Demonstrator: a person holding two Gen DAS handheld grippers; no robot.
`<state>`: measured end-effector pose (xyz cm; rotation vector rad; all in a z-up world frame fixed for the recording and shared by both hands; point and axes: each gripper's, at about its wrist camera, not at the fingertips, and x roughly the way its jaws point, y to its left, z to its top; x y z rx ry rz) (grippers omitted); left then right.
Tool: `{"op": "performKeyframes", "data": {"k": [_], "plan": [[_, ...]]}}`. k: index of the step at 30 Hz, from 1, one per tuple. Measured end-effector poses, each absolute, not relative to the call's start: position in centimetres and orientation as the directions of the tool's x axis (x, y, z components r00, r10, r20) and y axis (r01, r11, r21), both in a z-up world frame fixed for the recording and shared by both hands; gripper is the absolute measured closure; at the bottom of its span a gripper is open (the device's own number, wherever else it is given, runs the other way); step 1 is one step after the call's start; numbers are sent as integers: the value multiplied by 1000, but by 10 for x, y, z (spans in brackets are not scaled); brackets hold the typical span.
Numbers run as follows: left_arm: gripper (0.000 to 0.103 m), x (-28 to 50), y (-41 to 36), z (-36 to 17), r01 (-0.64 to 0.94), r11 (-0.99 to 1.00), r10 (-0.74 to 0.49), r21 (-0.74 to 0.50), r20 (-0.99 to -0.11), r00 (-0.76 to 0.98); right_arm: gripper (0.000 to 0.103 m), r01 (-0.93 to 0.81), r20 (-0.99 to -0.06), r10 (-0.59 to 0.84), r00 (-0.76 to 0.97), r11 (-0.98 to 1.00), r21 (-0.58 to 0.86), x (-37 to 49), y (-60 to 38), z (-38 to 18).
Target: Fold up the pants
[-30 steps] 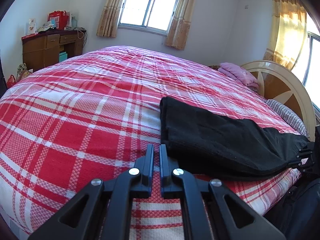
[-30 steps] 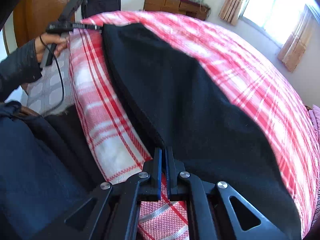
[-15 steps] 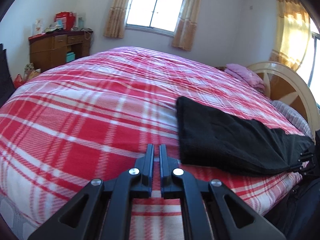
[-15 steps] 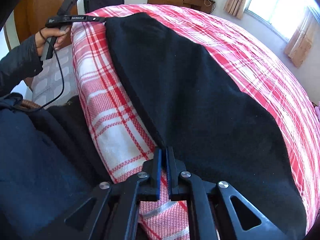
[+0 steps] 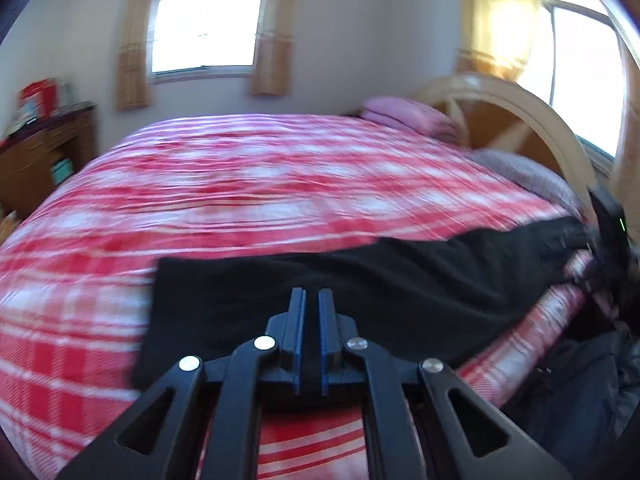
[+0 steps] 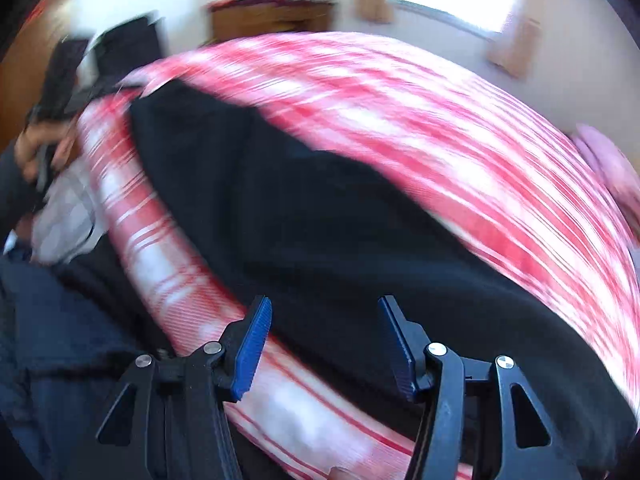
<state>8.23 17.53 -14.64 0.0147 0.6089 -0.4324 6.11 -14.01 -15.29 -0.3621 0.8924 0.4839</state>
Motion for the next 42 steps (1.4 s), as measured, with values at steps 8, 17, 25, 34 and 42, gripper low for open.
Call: {"op": "performKeyframes", "data": {"k": [8,17,25,34,42], "plan": [[98,86,25,-149,701,711,-569,-49,-627,532,46,-5,-756,25,654,1000,28,56,-301,-107],[95,70,-94,-167,881,472,-623,-18,-714,319,46,254,-750,-142,647,966,36,25,-379,-108],[95,70,-143,-179,912,411,-596,7,-754,275,46,355,-738,-186,649,932,77,15,-420,-107],[67,63,-142,-179,894,443,-564,72,-753,340,32,401,-741,-195,642,910,108,18,-436,-116],[61,65,-141,-183,881,466,-549,85,-753,363,32,383,-750,-188,634,919,93,23,-432,-124]]}}
